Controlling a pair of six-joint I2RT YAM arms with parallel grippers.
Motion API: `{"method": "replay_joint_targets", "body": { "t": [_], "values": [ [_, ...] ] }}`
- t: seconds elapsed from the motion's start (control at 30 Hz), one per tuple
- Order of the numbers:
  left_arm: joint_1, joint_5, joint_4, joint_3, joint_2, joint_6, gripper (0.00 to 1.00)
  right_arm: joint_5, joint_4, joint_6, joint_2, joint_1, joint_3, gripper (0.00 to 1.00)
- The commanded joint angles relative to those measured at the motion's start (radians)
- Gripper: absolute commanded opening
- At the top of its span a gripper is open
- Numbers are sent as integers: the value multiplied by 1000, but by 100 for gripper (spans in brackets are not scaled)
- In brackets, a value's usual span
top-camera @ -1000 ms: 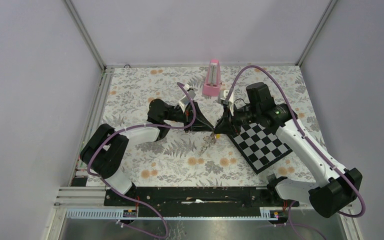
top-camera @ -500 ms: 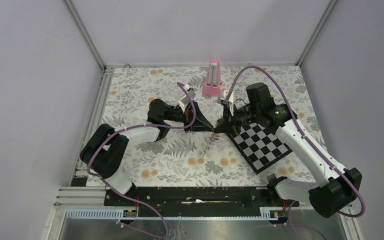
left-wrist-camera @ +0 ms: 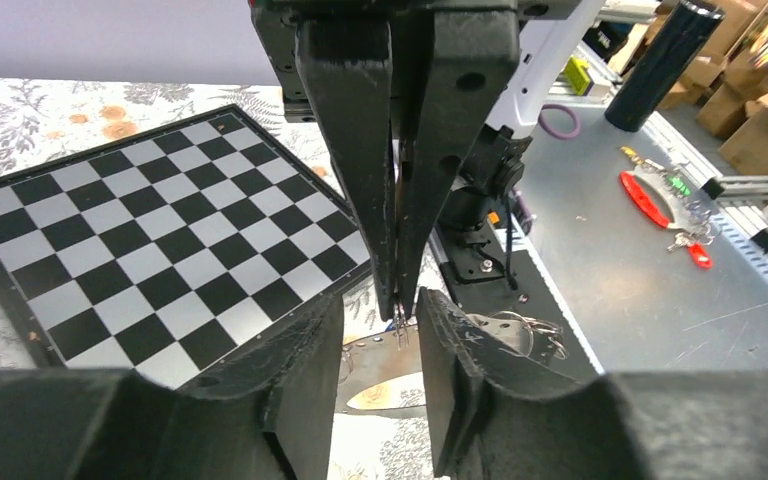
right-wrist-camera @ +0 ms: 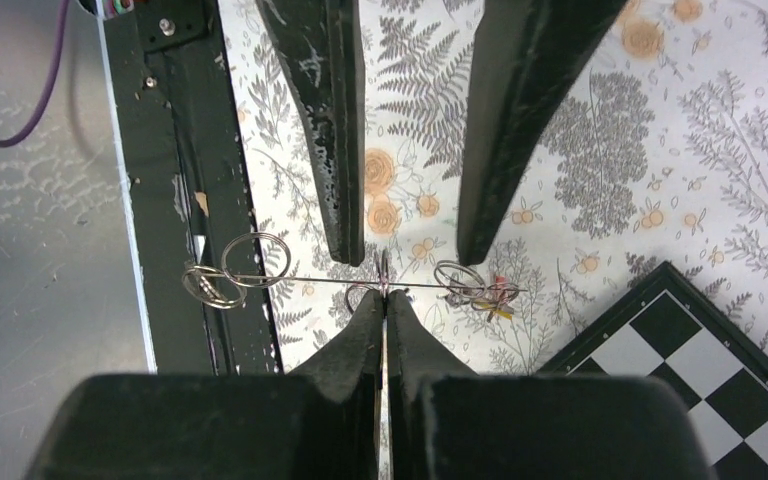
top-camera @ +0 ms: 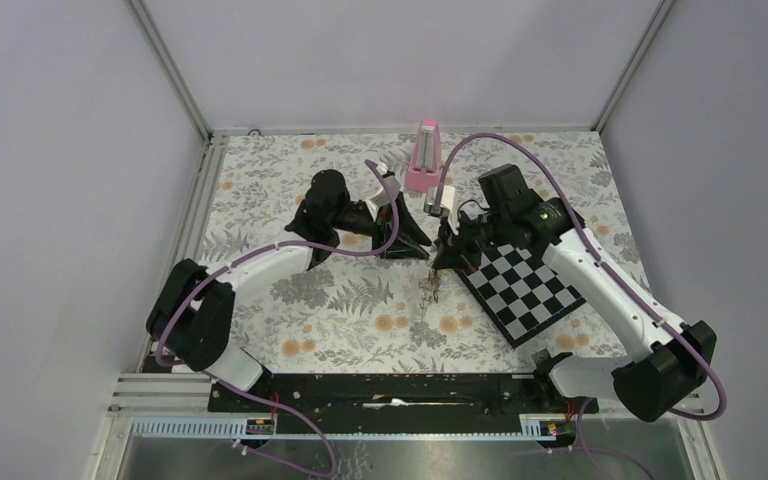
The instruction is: Put the keys on the keyring
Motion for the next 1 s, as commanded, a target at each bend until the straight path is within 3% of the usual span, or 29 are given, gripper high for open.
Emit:
{"method": "replay_joint_targets", "body": {
  "t": [0.0,0.4,0.97],
  "values": [
    [3,-8,-218,52,-37,209,40,67,-81,-30,25,31,85,0],
    [-26,-12,-232,33,-36,230,39,81,-74,-13,58,47,111,0],
    [-43,-12,-238,25,-19,235,19,82,-52,-7,45,48,95,0]
  ]
}}
